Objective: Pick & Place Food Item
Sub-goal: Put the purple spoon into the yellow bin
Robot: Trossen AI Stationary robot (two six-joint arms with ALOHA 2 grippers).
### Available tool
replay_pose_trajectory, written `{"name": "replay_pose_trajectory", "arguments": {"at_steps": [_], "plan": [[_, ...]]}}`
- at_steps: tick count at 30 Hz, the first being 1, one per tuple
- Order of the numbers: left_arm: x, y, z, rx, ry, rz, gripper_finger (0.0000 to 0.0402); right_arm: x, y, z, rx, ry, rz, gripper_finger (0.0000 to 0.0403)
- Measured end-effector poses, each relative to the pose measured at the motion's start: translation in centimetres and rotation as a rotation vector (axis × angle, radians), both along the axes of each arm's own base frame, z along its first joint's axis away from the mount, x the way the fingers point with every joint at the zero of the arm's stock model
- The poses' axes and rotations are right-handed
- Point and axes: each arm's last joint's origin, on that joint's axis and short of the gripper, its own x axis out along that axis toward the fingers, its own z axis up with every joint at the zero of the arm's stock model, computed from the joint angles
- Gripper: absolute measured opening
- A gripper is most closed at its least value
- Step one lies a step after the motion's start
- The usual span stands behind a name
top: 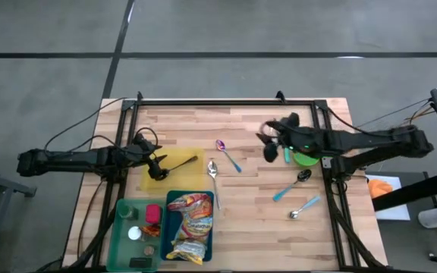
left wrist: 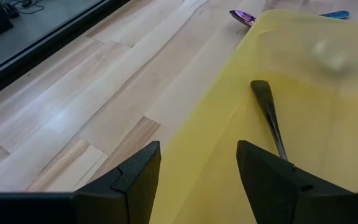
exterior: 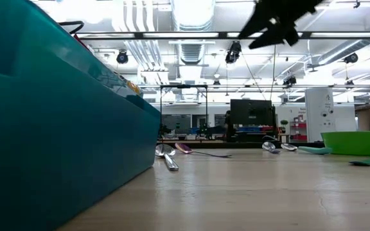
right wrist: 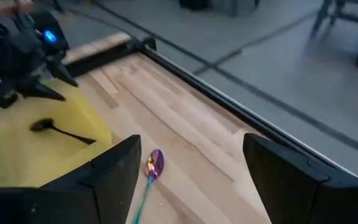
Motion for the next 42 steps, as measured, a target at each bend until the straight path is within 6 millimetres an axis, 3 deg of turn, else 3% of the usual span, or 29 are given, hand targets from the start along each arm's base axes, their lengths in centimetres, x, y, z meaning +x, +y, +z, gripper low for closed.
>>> {"name": "replay_pose_trajectory", "arguments": {"at_steps": [7, 14, 42], "plan": [[0.0, 0.0, 0.0, 0.0, 0.0, 0.0, 0.0212, -3.8, 0.0, -3.4, -0.088, -0.278, 0.036, 0.0281], [0.0, 0.0, 0.0, 0.0, 0.0, 0.0, 0.0212, -6.0, 0.0, -4.6, -0.082, -0.338, 0.047, 0.0281], [0.0, 0.0, 0.0, 0.0, 0.0, 0.001, 0.0212, -6.1, 0.0, -4.5, -0.08, -0.343, 0.074, 0.0281]]}}
